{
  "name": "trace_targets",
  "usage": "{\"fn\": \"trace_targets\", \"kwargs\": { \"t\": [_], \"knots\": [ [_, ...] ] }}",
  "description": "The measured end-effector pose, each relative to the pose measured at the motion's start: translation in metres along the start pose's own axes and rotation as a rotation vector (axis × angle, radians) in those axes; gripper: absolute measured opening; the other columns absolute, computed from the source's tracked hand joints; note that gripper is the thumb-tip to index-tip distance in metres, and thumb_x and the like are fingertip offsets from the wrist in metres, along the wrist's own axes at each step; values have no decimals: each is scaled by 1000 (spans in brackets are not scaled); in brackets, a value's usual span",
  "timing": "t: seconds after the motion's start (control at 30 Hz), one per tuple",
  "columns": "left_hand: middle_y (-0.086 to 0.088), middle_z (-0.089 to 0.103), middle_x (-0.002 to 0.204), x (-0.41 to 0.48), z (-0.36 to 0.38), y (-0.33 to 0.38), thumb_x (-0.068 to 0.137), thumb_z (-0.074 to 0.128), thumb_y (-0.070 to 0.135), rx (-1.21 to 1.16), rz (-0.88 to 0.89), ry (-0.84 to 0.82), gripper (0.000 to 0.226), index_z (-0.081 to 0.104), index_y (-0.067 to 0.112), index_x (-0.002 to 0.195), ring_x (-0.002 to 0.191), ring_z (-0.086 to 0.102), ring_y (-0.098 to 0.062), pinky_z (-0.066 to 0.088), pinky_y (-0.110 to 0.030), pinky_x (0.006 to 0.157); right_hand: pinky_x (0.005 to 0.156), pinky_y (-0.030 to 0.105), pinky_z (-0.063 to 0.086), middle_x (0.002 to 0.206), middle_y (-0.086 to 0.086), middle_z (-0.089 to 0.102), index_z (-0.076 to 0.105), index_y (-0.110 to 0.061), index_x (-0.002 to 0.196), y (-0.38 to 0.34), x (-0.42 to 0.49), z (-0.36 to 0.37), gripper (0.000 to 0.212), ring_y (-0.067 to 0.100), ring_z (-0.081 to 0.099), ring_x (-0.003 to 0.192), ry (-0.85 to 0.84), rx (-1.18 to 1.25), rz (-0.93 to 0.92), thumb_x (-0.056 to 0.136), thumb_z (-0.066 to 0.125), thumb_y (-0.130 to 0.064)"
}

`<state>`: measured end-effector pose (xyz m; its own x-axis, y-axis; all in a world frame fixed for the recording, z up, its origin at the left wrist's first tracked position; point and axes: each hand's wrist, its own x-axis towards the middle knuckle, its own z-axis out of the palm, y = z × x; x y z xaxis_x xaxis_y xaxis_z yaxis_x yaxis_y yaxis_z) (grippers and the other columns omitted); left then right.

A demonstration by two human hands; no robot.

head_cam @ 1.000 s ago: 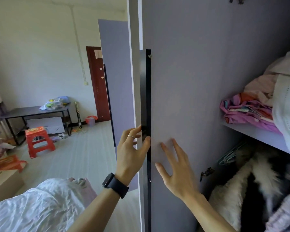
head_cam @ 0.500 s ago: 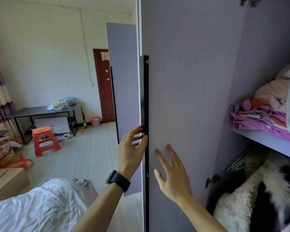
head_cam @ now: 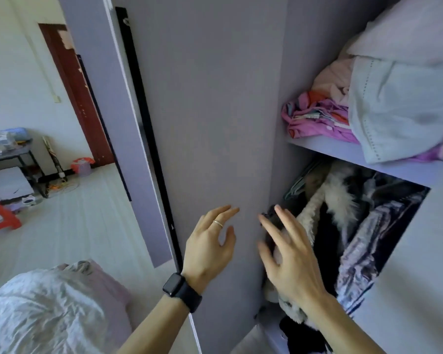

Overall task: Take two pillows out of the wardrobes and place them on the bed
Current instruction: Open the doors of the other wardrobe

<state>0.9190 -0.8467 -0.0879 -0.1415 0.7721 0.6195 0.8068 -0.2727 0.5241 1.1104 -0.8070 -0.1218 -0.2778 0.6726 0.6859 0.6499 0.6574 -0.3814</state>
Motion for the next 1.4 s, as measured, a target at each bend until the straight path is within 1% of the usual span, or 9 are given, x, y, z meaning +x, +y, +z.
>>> {"fn": "trace_targets", "kwargs": {
  "t": [0.3,0.43,0.53,0.7,0.83,0.93,1.1,1.3,1.4],
  "knots": [
    [16,50,144,18,140,119,96,59,23,-297,256,-436,41,57,31,137,131,46,-4,38,-14,98,114,45,39,159,2,37,58,-24,141,74,-82,-158,47,27,32,148,250,-490,283,97,53,-37],
    [8,54,137,44,174,191,90,66,15,-589,257,-474,49,55,25,137,127,51,-8,42,-26,106,118,47,33,161,8,35,57,-21,142,85,-75,-229,49,30,25,152,417,-728,335,95,57,-35],
    [12,56,136,58,186,223,88,68,28,-831,170,-480,52,51,35,136,124,55,-7,48,-37,104,121,48,27,162,12,31,56,-21,143,89,-61,-257,51,37,19,152,503,-867,360,94,60,-34],
    [11,67,116,71,191,232,92,69,24,-1074,2,-542,61,36,42,140,102,68,-6,55,-34,90,120,62,19,168,11,14,44,-30,151,106,-43,-258,60,43,3,154,540,-973,486,95,60,-40],
    [4,74,111,89,210,218,96,66,19,-1089,26,-665,45,54,36,135,99,71,-10,57,-32,87,118,69,10,170,9,-2,25,-37,157,122,-40,-244,71,41,-8,154,528,-1019,570,95,56,-49],
    [-6,76,108,96,218,211,96,67,17,-1173,11,-787,36,61,29,129,104,72,-23,57,-43,92,119,67,7,170,7,-6,20,-37,158,127,-41,-243,73,41,-9,154,514,-1058,593,95,52,-54],
    [-5,77,103,99,218,207,95,67,20,-1183,74,-825,31,63,34,123,98,73,-21,56,-52,92,121,63,9,170,6,-7,20,-36,159,117,-43,-243,72,37,-10,155,483,-1082,634,97,50,-57],
    [-10,77,101,88,189,192,90,73,17,-1269,-19,-928,35,66,32,121,98,74,-26,56,-54,94,121,62,18,170,5,-3,20,-35,159,93,-54,-230,67,32,-8,156,527,-986,655,100,46,-52],
    [-11,77,101,76,158,185,89,74,15,-1302,-16,-1024,35,66,24,122,99,74,-25,56,-50,94,124,49,17,170,0,-6,14,-38,159,69,-65,-214,65,25,-9,156,580,-833,684,103,45,-47]
  ]
}}
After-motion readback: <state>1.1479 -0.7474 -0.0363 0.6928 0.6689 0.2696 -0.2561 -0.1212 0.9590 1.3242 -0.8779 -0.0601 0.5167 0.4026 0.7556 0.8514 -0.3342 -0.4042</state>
